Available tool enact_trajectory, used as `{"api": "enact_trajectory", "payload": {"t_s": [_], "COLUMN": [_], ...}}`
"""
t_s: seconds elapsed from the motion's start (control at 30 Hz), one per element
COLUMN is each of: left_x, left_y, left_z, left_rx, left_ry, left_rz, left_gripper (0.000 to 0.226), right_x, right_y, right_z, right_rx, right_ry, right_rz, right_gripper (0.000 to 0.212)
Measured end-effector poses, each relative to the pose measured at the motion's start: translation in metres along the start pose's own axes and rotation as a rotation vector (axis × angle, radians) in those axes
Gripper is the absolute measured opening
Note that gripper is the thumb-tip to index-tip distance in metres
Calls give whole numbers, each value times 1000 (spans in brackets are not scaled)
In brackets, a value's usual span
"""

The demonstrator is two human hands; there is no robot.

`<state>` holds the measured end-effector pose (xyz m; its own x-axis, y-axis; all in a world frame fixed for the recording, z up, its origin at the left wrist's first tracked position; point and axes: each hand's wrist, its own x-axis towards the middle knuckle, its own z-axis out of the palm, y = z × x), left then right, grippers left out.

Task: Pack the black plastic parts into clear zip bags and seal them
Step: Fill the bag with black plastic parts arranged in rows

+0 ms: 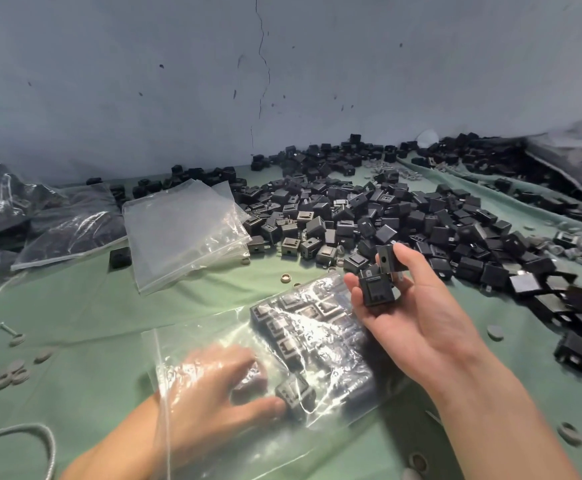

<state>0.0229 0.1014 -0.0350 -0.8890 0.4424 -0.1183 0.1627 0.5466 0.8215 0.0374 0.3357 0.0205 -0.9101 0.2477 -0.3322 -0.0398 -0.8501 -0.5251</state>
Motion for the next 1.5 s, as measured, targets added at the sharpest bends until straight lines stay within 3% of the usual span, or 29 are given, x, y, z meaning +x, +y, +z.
{"api": "enact_trajectory", "payload": {"t_s": [0.07,0.13,0.3,0.6,0.7,0.77,0.9,1.03,1.1,1.23,1.3,1.4,1.5], "left_x": [4,7,11,10,4,-4,-19,-25,-27,-35,-40,-47,-50], "left_y": [5,6,4,18,21,14,-16,-27,-25,-21,-21,-20,-23], "left_z": [1,2,0,3,0,-14,-51,-57,-54,-50,-47,-47,-50], "left_rx": [27,69,291,347,150,-72,-246,-732,-715,-686,-679,-684,-559], "left_ry": [-11,6,-24,46,65,134,296,317,259,250,276,410,614], "left_rz": [19,42,50,-9,-17,-52,-91,-277,-300,-290,-263,-263,-274], "left_gripper": [33,21,51,40,27,27,12,45,61,60,47,22,18], "right_x": [2,3,5,-1,-5,-9,-15,-24,-28,-37,-42,-48,-50], "right_y": [-1,-2,-1,2,4,6,12,20,23,27,28,29,33], "right_z": [1,2,4,4,2,1,-2,-1,-1,-4,-5,-4,-2], "right_rx": [2,3,-7,-25,-35,-43,-48,-49,-50,-53,-50,-48,-42], "right_ry": [-3,-5,0,-2,2,-8,-24,-25,-21,-26,-31,-44,-48], "right_rz": [-1,1,9,15,21,30,43,70,75,113,120,127,144], "right_gripper": [57,57,54,50,49,53,56,54,57,62,62,60,60]}}
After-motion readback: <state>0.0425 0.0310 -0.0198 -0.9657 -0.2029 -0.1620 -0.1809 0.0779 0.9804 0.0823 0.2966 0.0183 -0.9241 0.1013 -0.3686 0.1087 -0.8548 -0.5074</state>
